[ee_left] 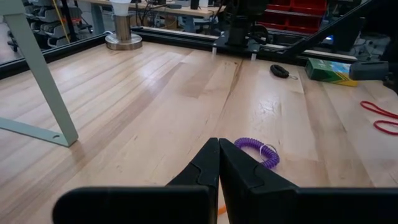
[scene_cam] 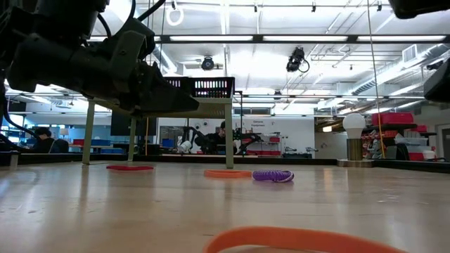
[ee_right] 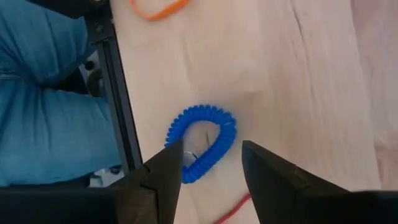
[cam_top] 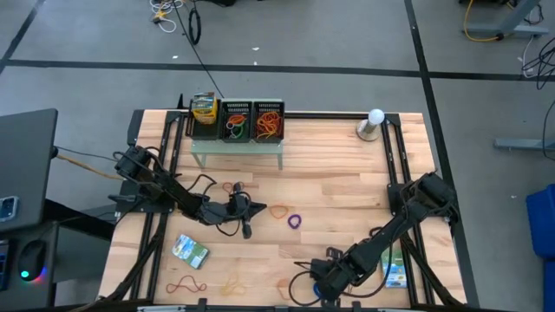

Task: Pick & Place Office Desk Supplies
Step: Put the blue spring keychain into the middle black bin on the shelf, then put the orange rubber band into the right black bin on the shelf

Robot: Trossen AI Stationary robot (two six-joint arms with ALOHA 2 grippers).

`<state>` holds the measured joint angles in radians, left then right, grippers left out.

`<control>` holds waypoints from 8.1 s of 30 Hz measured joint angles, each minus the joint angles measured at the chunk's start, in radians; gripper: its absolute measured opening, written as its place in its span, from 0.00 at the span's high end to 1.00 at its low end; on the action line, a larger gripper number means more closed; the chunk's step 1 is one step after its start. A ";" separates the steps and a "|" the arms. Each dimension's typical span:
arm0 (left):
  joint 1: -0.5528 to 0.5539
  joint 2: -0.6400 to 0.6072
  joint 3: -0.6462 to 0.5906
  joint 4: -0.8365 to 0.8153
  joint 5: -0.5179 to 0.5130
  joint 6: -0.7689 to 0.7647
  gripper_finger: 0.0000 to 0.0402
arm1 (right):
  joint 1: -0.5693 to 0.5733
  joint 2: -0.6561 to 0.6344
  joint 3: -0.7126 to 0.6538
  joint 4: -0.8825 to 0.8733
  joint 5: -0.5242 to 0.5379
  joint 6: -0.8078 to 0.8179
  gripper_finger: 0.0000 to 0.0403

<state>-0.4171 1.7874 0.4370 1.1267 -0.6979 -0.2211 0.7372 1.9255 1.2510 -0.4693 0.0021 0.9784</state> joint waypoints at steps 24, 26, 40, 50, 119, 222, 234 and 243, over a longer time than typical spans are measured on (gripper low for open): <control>0.000 0.000 0.000 -0.001 0.000 -0.058 0.98 | -0.002 0.065 0.003 -0.021 -0.030 0.038 0.88; 0.002 0.000 0.000 -0.001 -0.009 -0.092 0.98 | -0.003 0.064 0.004 -0.043 -0.030 0.034 0.89; 0.020 0.000 0.000 0.001 -0.002 -0.211 0.98 | -0.095 -0.065 -0.002 -0.321 0.439 -0.040 0.96; 0.020 0.004 0.028 0.013 0.051 -0.221 0.71 | -0.241 -0.062 -0.002 -0.221 0.804 0.068 0.98; 0.157 0.130 0.188 0.050 0.239 -0.586 0.38 | -0.315 -0.233 -0.555 0.886 0.788 -0.661 0.93; 0.055 -0.452 -0.197 -0.102 0.137 0.151 0.93 | -0.404 -0.234 -0.538 0.851 0.626 -0.590 0.93; 0.064 -0.228 -0.124 0.019 0.087 0.118 0.93 | -0.402 -0.234 -0.538 0.770 0.561 -0.494 0.66; 0.064 -0.229 -0.125 0.030 0.087 0.139 0.93 | -0.359 -0.234 -0.433 0.471 0.532 -0.406 0.55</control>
<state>-0.3531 1.5581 0.3122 1.1564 -0.6105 -0.0822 0.3786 1.6917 0.8177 0.0013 0.5346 0.5720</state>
